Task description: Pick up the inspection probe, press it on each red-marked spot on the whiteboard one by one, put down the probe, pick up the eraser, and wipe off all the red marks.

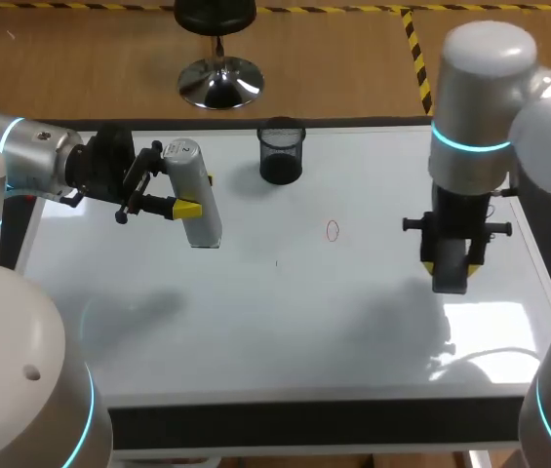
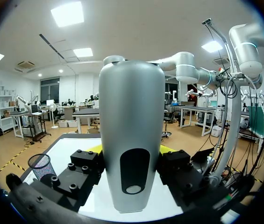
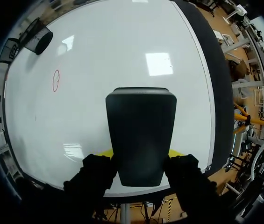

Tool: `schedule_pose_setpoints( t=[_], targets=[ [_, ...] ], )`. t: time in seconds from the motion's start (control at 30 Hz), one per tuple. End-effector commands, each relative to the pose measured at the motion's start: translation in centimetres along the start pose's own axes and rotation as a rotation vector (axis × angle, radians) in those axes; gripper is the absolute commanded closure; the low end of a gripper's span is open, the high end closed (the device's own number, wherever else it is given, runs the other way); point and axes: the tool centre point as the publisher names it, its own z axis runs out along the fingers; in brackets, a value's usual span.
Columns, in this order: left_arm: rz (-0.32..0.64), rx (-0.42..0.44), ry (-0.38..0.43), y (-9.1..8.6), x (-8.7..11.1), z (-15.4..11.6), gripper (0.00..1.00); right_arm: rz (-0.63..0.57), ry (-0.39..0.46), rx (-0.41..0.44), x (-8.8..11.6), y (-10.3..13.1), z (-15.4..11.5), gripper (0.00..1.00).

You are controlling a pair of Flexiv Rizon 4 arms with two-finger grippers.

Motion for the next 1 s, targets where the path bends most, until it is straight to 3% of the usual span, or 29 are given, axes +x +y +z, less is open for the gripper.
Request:
schedule_pose_setpoints(
  t=[0.03,1.0],
  targets=[
    [0.0,0.001,0.005,-0.07,-0.17,-0.08,1.0,0.001,0.037,0.014,-1.74,0.6,-0.69,1.0],
    [0.01,-0.001,0.006,-0.16,-0.22,0.32,1.0,-0.009,0.028,0.019,-2.33,1.17,-0.91,1.0]
  ],
)
